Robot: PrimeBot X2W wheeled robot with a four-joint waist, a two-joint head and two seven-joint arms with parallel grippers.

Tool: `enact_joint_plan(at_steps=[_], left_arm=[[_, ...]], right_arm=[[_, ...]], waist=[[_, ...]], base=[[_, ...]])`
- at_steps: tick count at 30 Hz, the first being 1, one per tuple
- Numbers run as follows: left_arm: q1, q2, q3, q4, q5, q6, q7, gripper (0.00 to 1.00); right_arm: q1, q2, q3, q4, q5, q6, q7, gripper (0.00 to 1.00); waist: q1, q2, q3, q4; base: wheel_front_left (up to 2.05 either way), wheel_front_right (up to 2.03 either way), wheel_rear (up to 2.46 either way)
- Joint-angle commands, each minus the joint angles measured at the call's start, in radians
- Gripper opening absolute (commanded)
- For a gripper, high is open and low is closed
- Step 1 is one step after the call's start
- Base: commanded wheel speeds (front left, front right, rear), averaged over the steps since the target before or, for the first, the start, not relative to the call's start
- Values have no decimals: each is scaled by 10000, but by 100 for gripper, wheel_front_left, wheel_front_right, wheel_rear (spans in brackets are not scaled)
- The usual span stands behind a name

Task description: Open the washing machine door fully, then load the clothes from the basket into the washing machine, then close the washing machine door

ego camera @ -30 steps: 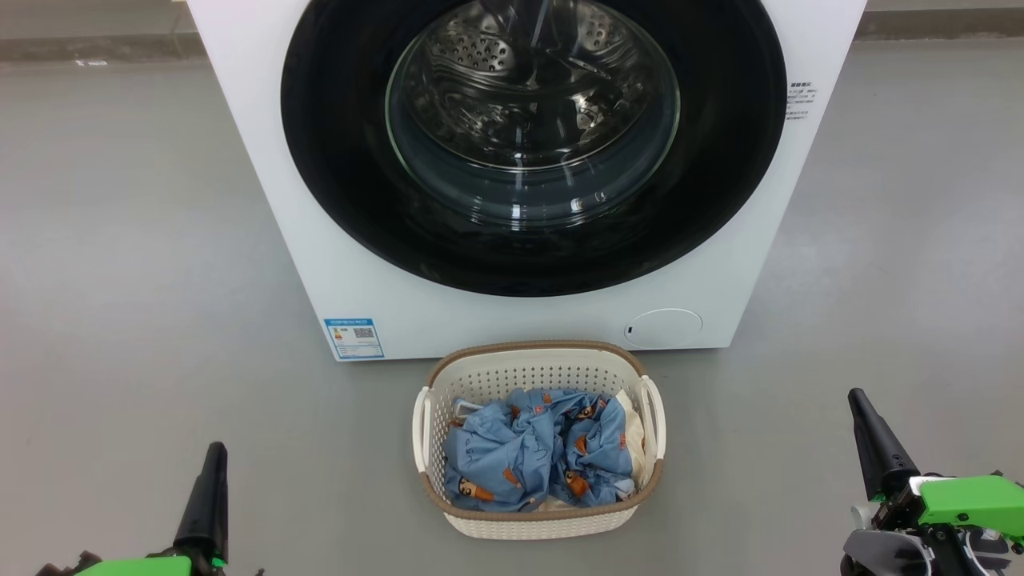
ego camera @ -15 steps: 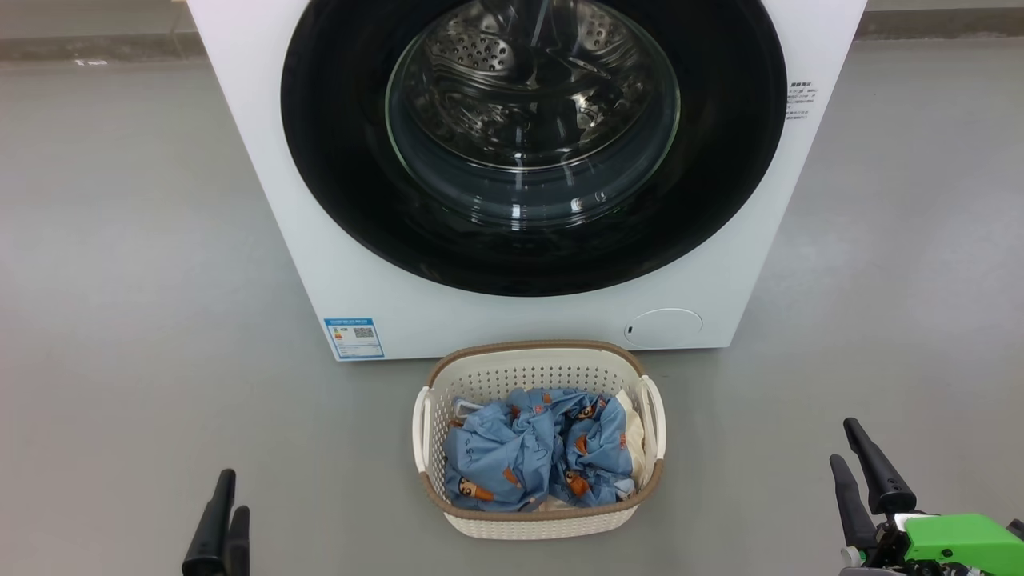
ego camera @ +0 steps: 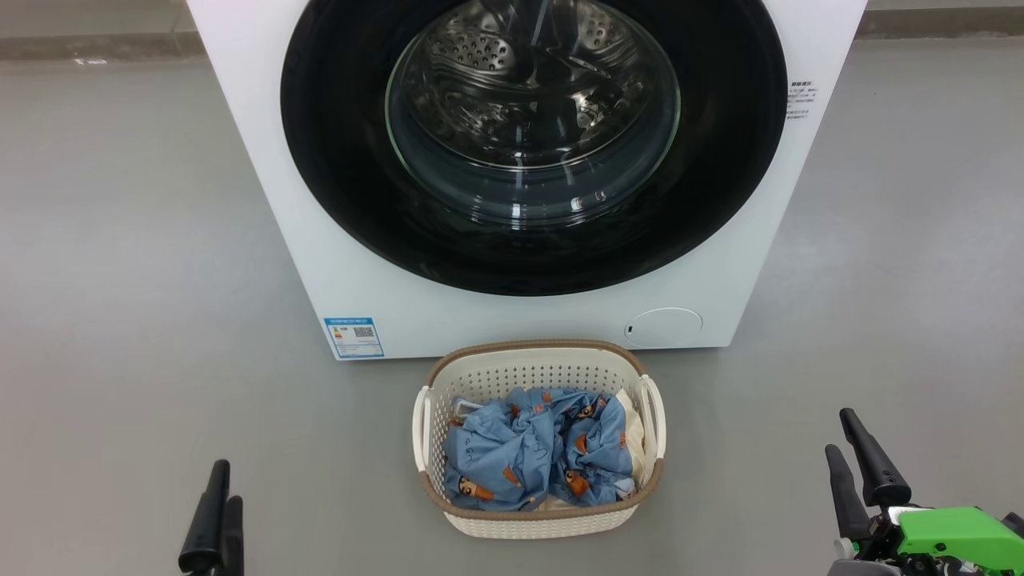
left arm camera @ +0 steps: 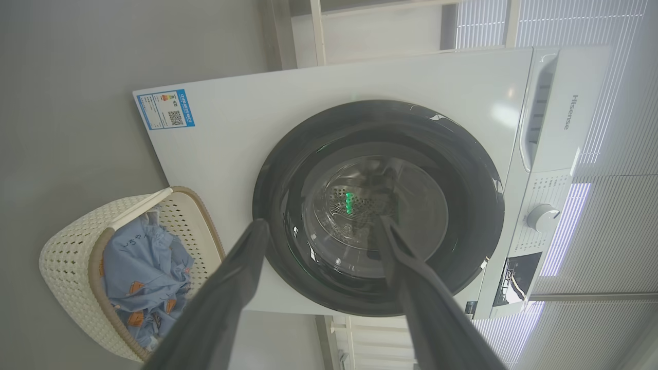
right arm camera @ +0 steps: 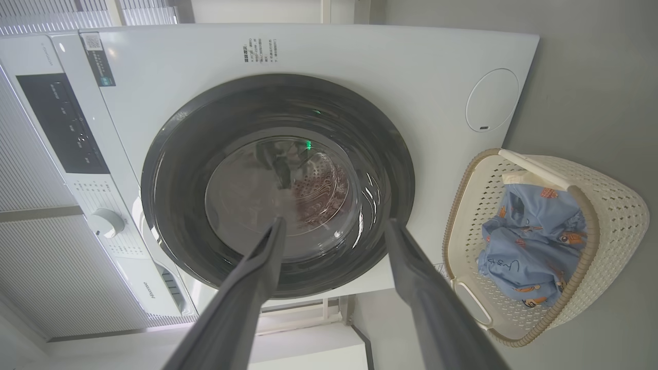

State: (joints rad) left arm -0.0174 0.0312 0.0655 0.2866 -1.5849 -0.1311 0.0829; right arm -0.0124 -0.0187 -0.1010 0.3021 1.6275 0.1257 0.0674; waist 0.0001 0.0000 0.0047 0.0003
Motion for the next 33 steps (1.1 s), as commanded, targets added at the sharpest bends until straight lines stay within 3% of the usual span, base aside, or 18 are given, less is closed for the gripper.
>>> enact_joint_plan(at_steps=[1, 20, 33], left_arm=[[-423, 176, -3, -412, 150, 1, -126, 100], [-661, 675, -533, -775, 1499, 1, -804, 100], [-789, 956, -792, -721, 3340, 37, -1199, 100]], right_arm=[[-450, -107, 95, -353, 1, 9, -124, 100], [-746, -302, 610, -829, -1241, 16, -690, 100], [-911, -481, 957, -1054, -2963, 21, -1077, 100]], waist=[[-1, 0, 4, -5], [-1, 0, 27, 1], [-1, 0, 30, 22]], base=[[0, 0, 0], [0, 0, 0], [0, 0, 0]])
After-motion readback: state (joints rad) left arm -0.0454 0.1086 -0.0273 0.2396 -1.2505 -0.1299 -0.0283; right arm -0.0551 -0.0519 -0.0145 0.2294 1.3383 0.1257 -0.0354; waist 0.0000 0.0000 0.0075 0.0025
